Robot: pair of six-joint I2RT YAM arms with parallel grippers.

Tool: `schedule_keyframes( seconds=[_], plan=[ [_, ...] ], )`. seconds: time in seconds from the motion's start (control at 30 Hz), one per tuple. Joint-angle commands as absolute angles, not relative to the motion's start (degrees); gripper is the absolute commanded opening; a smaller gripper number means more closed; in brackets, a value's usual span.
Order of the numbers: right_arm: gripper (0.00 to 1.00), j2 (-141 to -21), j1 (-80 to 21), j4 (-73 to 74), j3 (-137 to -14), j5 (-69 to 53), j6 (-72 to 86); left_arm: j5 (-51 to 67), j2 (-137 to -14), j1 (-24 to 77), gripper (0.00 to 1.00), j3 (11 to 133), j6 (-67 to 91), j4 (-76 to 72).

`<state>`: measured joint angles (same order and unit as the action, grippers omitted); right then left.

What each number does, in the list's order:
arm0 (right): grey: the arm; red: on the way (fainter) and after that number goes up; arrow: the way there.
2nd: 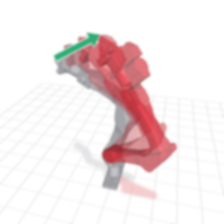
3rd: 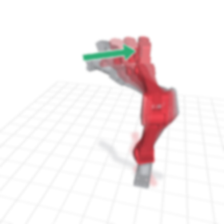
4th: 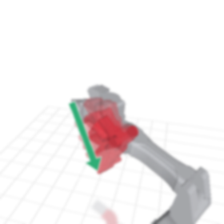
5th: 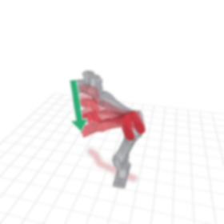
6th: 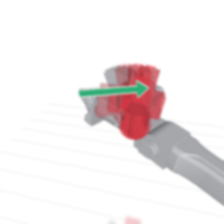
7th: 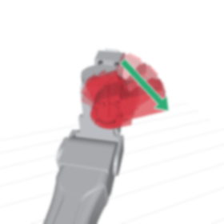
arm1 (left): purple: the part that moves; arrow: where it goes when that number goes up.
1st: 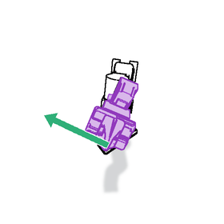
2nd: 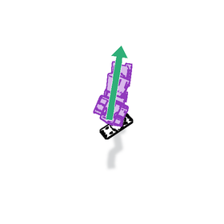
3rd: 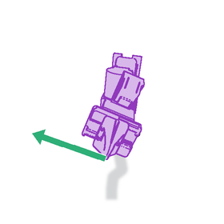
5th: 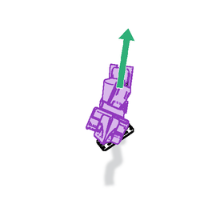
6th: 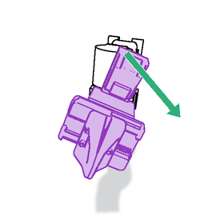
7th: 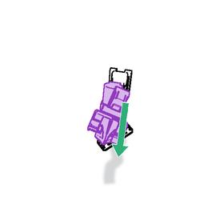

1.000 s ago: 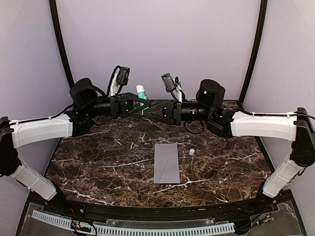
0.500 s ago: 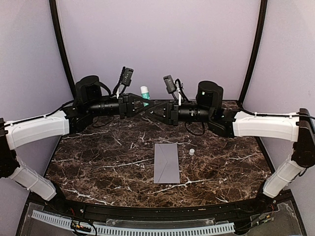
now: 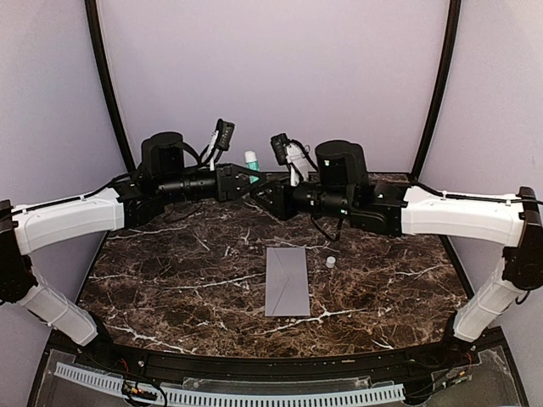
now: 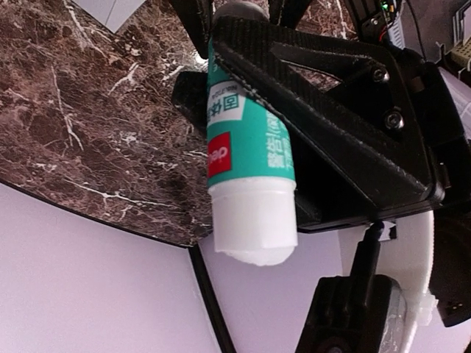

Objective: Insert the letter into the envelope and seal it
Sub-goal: Screw the solid glue.

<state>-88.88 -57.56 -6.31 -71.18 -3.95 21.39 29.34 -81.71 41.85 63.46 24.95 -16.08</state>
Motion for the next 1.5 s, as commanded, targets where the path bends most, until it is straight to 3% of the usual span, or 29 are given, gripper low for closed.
schedule_keyframes(
  seconds=[0.0,0.3,0.53,0.67,0.7,0.83,1.0,1.27,1.47],
  plan=[
    [0.00,-92.87,-60.60,-1.71,-81.13,15.37,20.75,25.03,-82.91,43.15,0.00,64.36,24.95,-13.06],
    [0.00,-103.87,-65.61,6.67,-95.53,29.68,20.45,19.24,-83.74,43.94,0.00,64.68,26.92,-11.01],
    [0.00,-107.58,-67.10,9.29,-101.65,33.46,20.05,18.91,-84.28,44.17,0.00,64.31,28.69,-11.31],
    [0.06,-105.13,-67.07,6.21,-98.45,32.15,20.13,20.25,-84.43,44.13,0.00,63.90,30.02,-13.01],
    [0.12,-104.27,-67.02,5.19,-97.30,31.18,19.96,20.37,-84.43,44.17,0.00,63.90,30.36,-13.45],
    [0.42,-99.74,-65.51,-0.34,-90.70,23.39,19.89,20.32,-83.75,44.09,0.00,64.49,30.94,-13.75],
    [0.63,-91.09,-60.78,-8.15,-77.47,12.22,23.23,20.90,-82.08,43.04,0.00,64.74,31.98,-15.65],
    [0.71,-79.87,-50.48,-22.43,-60.98,-16.11,27.71,29.53,-80.92,41.56,0.00,61.18,31.83,-23.84],
    [0.68,-78.11,-47.58,-28.28,-58.10,-32.99,29.29,39.80,-81.05,41.30,0.00,59.81,31.52,-30.54]
  ],
)
